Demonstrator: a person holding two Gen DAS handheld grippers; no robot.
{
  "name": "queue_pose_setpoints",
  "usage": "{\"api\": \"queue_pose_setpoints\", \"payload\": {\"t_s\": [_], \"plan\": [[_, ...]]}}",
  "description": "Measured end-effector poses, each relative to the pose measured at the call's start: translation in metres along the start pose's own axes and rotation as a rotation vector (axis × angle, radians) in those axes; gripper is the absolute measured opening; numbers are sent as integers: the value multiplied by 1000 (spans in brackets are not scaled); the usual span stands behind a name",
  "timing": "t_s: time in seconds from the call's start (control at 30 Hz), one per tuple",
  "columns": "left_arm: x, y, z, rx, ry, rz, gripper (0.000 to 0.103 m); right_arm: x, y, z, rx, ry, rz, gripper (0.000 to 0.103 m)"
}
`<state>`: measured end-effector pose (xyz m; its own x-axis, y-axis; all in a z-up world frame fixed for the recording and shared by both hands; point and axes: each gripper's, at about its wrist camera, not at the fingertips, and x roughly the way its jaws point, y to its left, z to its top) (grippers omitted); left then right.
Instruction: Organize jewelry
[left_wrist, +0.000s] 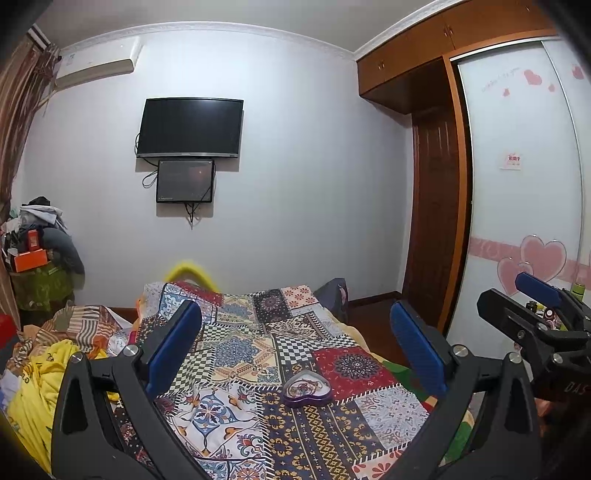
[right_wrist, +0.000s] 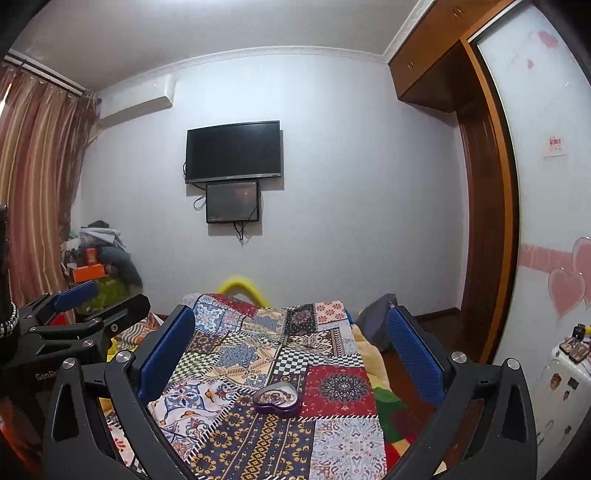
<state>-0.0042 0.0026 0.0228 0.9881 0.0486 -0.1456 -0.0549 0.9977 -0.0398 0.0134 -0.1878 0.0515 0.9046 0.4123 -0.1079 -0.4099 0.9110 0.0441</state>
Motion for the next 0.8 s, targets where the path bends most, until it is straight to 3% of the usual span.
{"api": "queue_pose_setpoints", "payload": {"t_s": [0.8], "plan": [[0, -2, 1, 1, -3, -18, 103, -2, 1, 2, -7, 7, -14, 103]]}}
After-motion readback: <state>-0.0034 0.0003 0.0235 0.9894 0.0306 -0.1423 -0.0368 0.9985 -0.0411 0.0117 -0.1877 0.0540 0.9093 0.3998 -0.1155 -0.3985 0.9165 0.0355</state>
